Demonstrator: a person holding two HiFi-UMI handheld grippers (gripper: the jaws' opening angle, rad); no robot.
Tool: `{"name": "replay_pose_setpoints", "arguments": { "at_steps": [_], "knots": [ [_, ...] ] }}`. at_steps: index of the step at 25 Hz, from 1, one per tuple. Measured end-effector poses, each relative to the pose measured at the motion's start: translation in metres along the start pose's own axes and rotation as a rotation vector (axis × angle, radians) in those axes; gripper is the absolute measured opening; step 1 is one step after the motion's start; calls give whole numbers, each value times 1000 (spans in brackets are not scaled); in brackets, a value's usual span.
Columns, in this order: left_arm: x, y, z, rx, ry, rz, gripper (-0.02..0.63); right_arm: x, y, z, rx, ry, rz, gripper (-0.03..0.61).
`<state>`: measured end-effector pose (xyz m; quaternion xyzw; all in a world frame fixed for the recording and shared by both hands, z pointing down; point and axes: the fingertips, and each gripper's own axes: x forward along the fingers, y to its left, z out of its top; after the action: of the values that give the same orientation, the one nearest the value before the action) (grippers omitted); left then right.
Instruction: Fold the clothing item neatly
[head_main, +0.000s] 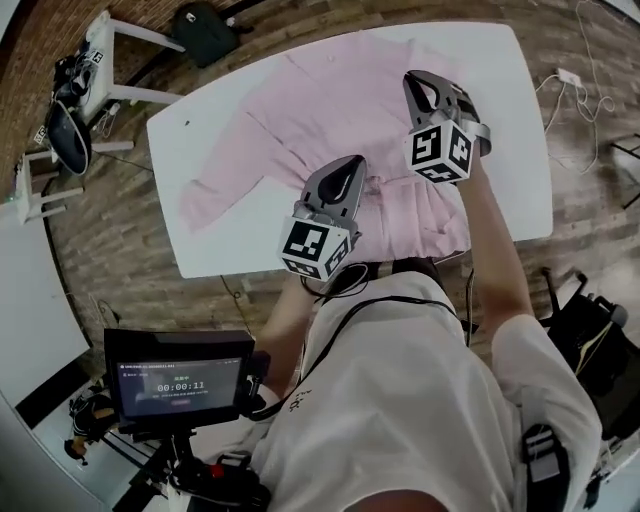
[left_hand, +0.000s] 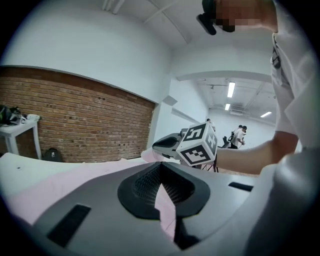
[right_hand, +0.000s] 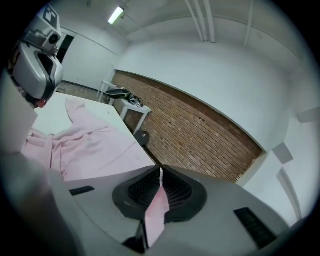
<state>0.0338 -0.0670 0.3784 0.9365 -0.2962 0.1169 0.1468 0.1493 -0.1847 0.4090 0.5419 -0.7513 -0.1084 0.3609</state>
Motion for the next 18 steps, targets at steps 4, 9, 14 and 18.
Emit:
{"name": "replay_pose_setpoints", "arguments": {
  "at_steps": [4,9,14,18],
  "knots": [
    [-54,49,-23,-49,10,124,2,46,91,50,-89,-50,151,21],
    [-120,111,-39,-113,25,233,2,94,192,94,-201,-48,284,21],
    [-151,142,-57,-151,23,292,2,109,258,110,-276,-72,385,21],
    [-158,161,-65,-185,21,289,2,110,307,117,-357,-118,504,26]
  ]
}}
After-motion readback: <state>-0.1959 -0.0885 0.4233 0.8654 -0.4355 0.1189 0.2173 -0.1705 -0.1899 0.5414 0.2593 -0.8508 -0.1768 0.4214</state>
